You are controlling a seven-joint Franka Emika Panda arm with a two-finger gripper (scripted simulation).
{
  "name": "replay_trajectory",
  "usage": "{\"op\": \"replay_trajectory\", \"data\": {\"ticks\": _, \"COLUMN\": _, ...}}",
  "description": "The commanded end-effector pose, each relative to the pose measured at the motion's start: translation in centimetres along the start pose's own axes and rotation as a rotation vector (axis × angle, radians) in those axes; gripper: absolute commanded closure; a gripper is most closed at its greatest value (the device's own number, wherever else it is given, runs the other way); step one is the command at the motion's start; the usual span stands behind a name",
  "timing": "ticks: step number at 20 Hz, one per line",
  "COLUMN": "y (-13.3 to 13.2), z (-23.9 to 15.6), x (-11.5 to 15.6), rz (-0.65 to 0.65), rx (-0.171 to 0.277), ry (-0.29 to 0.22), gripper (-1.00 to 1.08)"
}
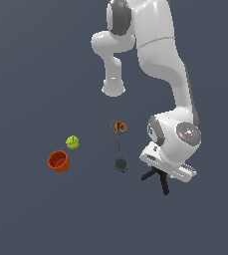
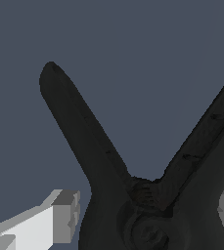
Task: Pick up a designated object from a clutter of objects.
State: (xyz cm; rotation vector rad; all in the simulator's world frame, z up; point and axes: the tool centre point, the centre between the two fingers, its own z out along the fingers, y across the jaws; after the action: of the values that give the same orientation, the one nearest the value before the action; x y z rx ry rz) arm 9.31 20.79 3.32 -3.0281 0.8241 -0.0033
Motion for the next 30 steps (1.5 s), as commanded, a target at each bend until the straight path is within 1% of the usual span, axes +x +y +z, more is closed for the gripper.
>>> {"op": "replay_trajectory", "data": {"ticks": 1, "y": 0.7, "z": -0.8, "x": 0.0, "rz": 0.0, "rx": 0.002, "ry": 0.002, "gripper": 1.08}}
{"op": "replay_trajectory", "data": {"ticks": 5, "y": 2.4, "z": -2.4, "x": -0.1, "rz": 0.0, "rx": 0.002, "ry": 0.002, "gripper": 1.08}}
{"op": "replay_trajectory", "data": {"ticks": 9, "y": 4.7, "z": -4.5, "x": -0.2, "rz": 0.001, "rx": 0.001, "ry": 0.002, "gripper": 1.08}}
{"op": "replay_trajectory", "data": {"ticks": 30, "y": 20.3, "z": -18.7, "x": -1.2, "rz": 0.002, "rx": 0.001, "ry": -0.001, "gripper": 1.08}}
